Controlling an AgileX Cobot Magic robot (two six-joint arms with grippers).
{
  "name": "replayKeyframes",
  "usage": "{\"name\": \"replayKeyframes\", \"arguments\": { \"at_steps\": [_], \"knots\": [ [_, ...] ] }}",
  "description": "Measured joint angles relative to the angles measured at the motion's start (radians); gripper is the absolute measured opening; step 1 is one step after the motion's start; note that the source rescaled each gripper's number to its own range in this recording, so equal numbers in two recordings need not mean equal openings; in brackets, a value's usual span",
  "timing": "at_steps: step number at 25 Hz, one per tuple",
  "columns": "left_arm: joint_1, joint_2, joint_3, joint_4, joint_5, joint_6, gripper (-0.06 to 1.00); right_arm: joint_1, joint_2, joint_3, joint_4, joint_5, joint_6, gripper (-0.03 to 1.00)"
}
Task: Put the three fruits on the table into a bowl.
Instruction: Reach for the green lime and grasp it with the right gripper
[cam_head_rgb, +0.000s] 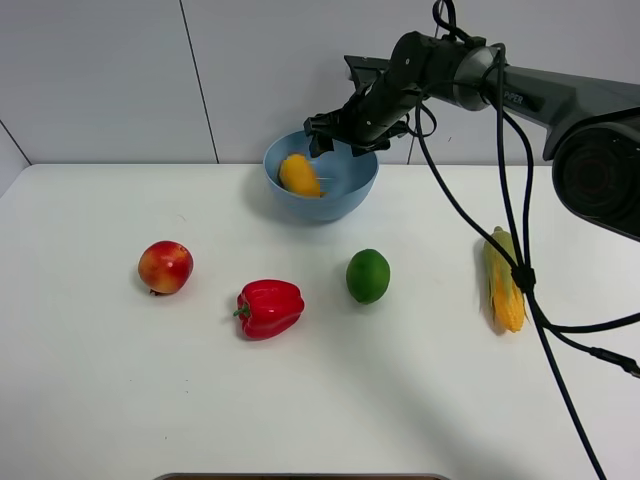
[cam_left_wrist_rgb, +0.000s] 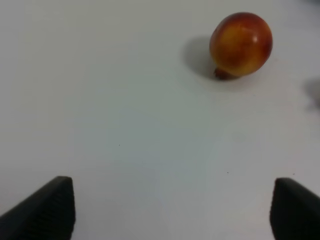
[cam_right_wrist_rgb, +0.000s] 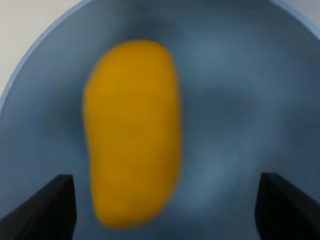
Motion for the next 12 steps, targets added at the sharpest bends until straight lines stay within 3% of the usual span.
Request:
{"name": "replayKeyframes", "arguments": {
  "at_steps": [12],
  "knots": [
    [0.0, 0.0, 0.0, 0.0, 0.0, 0.0, 0.16, 0.0, -0.048, -0.001, 0.001, 0.156, 0.037, 0.38]
  ]
}}
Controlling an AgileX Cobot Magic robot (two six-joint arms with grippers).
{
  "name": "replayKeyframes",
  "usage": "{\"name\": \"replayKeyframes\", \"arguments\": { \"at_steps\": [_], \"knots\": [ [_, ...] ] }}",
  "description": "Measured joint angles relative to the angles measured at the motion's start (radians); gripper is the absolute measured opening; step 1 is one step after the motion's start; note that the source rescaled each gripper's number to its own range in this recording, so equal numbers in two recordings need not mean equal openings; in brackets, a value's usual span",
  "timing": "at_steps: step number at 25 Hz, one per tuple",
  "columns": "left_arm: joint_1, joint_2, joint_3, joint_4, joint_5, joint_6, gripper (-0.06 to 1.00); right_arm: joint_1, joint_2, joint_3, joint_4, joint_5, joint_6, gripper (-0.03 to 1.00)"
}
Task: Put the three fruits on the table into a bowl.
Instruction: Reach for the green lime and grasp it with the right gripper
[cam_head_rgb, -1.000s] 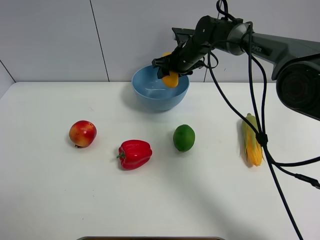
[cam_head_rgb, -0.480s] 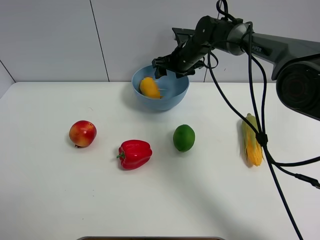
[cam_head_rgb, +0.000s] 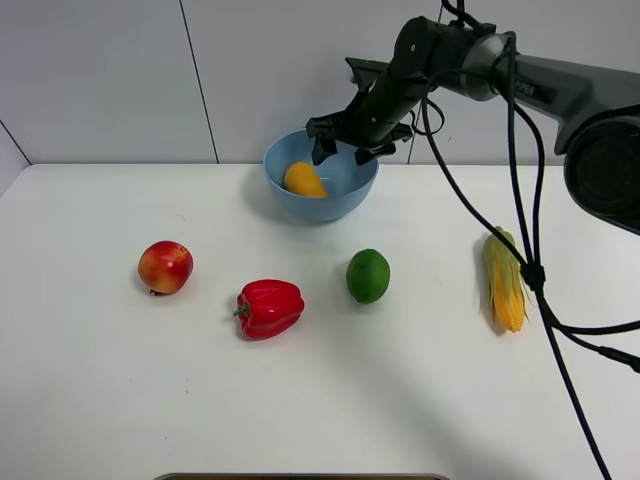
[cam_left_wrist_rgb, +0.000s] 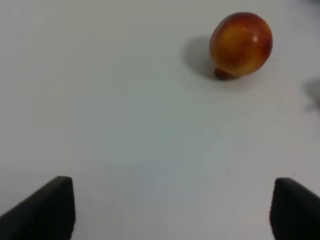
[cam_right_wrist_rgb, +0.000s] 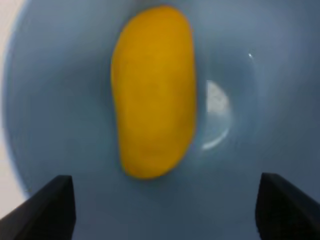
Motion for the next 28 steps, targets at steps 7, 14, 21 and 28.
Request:
{"name": "replayKeyframes", "arguments": {
  "at_steps": [7, 14, 21, 28],
  "knots": [
    [0.0, 0.0, 0.0, 0.0, 0.0, 0.0, 0.16, 0.0, -0.124, -0.001, -0.002, 0.126, 0.039, 0.38],
    [0.0, 0.0, 0.0, 0.0, 0.0, 0.0, 0.16, 0.003, -0.185, -0.001, -0.056, 0.335, 0.118, 0.38],
    [0.0, 0.0, 0.0, 0.0, 0.0, 0.0, 0.16, 0.078, -0.235, -0.001, -0.186, 0.35, 0.207, 0.38],
    [0.0, 0.0, 0.0, 0.0, 0.0, 0.0, 0.16, 0.18, -0.262, 0.009, -0.259, 0.358, 0.308, 0.38]
  ]
}}
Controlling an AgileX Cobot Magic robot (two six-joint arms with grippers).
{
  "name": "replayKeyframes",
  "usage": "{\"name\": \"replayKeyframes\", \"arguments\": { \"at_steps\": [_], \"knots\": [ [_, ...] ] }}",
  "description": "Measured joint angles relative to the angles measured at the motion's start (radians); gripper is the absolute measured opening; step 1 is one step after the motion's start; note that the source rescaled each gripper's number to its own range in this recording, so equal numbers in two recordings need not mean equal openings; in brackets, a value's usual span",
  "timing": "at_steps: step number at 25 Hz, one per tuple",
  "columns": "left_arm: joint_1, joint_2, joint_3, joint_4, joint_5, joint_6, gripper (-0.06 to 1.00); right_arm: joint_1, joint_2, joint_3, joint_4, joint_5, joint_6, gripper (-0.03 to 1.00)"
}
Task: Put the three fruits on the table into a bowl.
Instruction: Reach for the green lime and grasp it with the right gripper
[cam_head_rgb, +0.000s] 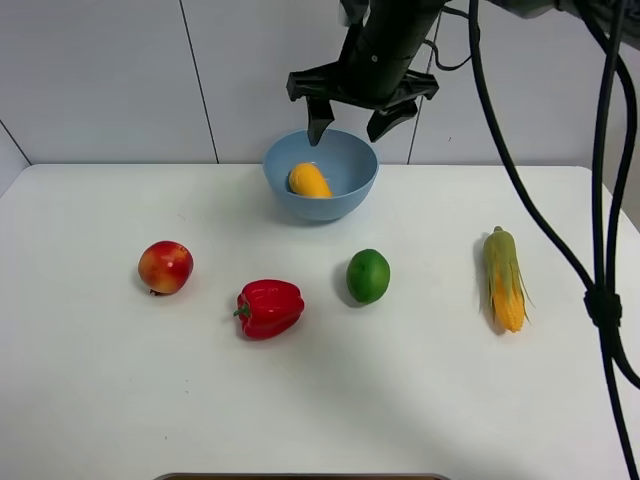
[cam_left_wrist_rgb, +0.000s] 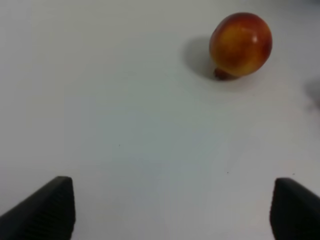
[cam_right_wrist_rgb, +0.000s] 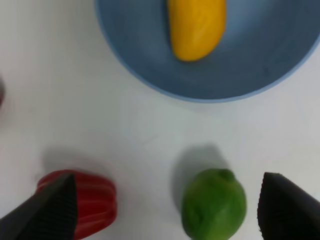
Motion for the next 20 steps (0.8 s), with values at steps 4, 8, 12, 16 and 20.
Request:
{"name": "replayKeyframes", "arguments": {
  "at_steps": [4, 8, 12, 16, 20],
  "knots": [
    [0.0, 0.0, 0.0, 0.0, 0.0, 0.0, 0.16, 0.032, -0.002, 0.079, -0.004, -0.001, 0.05, 0.38],
    [0.0, 0.0, 0.0, 0.0, 0.0, 0.0, 0.16, 0.039, -0.002, 0.187, -0.014, -0.001, 0.09, 0.39],
    [0.0, 0.0, 0.0, 0.0, 0.0, 0.0, 0.16, 0.039, -0.001, 0.285, -0.027, -0.001, 0.107, 0.56],
    [0.0, 0.0, 0.0, 0.0, 0.0, 0.0, 0.16, 0.039, 0.019, 0.319, -0.027, 0.001, 0.132, 0.63],
    [0.0, 0.0, 0.0, 0.0, 0.0, 0.0, 0.16, 0.04, 0.043, 0.32, -0.027, 0.001, 0.147, 0.64]
  ]
}}
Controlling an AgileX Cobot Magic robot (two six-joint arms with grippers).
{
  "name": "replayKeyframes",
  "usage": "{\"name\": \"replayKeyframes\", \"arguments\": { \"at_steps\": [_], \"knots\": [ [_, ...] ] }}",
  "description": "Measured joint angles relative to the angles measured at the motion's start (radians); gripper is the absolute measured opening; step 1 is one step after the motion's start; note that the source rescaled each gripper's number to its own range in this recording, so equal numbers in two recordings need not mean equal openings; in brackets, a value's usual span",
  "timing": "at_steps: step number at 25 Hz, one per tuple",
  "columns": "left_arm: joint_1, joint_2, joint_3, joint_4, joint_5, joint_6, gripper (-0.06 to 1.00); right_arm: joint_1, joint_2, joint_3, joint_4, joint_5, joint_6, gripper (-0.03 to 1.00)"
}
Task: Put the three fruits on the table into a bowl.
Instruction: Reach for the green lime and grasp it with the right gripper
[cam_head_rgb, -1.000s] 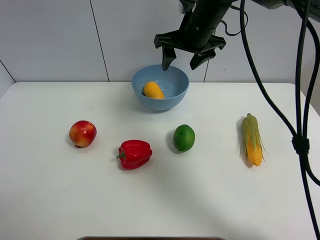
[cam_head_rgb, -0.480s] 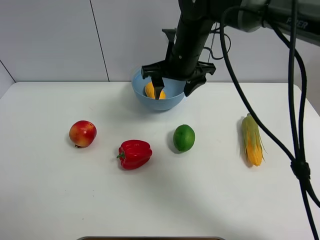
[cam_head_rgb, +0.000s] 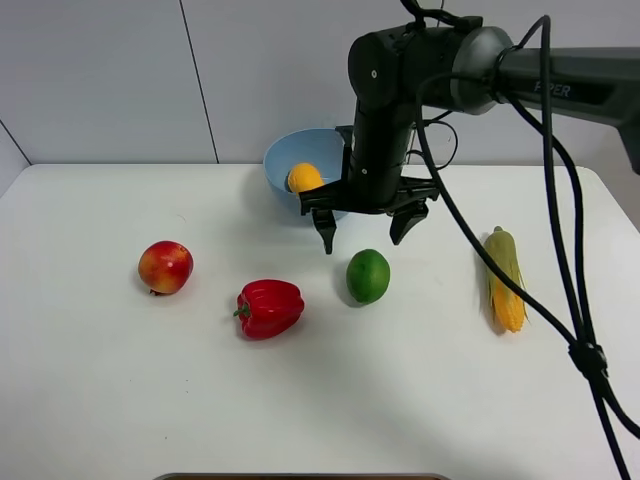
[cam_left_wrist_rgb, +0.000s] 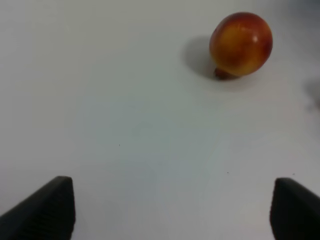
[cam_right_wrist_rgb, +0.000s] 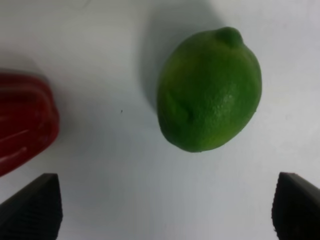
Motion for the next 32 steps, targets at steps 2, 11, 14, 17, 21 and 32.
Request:
{"name": "replayKeyframes", "arguments": {
  "at_steps": [2, 11, 14, 17, 21, 32],
  "knots": [
    [0.0, 0.0, 0.0, 0.0, 0.0, 0.0, 0.16, 0.0, 0.015, 0.0, 0.0, 0.0, 0.01, 0.64],
    [0.0, 0.0, 0.0, 0.0, 0.0, 0.0, 0.16, 0.0, 0.079, 0.0, -0.001, 0.0, 0.03, 0.64],
    [0.0, 0.0, 0.0, 0.0, 0.0, 0.0, 0.16, 0.0, 0.094, 0.0, -0.002, 0.0, 0.031, 0.64],
    [0.0, 0.0, 0.0, 0.0, 0.0, 0.0, 0.16, 0.0, 0.109, 0.0, -0.012, 0.0, 0.037, 0.64],
    [0.0, 0.0, 0.0, 0.0, 0.0, 0.0, 0.16, -0.003, 0.132, 0.0, -0.025, 0.0, 0.038, 0.64],
    [0.0, 0.0, 0.0, 0.0, 0.0, 0.0, 0.16, -0.056, 0.138, 0.0, -0.027, -0.006, 0.038, 0.64]
  ]
}}
